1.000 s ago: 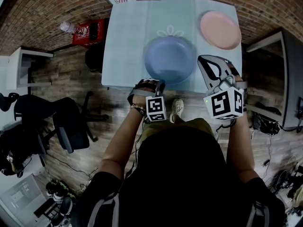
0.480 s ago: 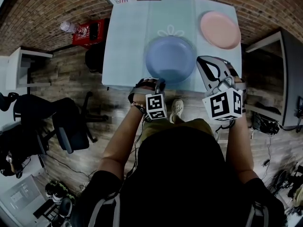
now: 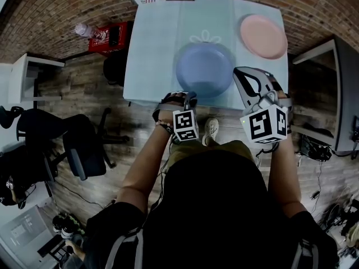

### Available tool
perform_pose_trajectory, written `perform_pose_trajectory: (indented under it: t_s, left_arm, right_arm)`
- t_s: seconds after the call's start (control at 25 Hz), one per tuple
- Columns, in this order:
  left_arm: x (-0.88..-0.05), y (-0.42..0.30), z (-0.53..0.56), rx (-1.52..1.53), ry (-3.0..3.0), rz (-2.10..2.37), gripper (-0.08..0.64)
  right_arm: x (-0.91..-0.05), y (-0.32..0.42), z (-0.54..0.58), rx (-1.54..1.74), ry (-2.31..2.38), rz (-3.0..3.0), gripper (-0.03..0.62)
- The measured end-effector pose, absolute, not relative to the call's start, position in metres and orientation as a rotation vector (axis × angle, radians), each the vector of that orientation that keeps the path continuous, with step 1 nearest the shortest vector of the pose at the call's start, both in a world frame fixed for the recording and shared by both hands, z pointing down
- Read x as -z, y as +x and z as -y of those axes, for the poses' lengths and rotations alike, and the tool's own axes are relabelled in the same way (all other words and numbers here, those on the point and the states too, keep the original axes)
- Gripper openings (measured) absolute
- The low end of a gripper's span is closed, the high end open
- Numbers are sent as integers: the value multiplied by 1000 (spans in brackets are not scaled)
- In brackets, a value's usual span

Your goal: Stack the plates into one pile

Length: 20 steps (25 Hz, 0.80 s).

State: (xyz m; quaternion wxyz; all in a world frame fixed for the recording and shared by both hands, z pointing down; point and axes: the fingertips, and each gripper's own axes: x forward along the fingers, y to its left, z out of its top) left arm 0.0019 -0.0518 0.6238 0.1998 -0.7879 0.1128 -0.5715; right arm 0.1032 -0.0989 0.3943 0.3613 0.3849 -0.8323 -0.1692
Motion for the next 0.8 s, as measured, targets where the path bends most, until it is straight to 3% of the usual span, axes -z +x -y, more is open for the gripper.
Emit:
perform_pose_trajectory:
  t_s: [0.4, 0.8]
  left_arm:
    - [-618, -2, 51, 1607, -2228, -339, 103]
    - [-534, 8, 71, 1442, -2210, -506, 77]
  right_arm:
    - [-388, 103, 95, 456, 996, 2143, 35]
    - [-375, 91, 92, 496, 991, 2162, 35]
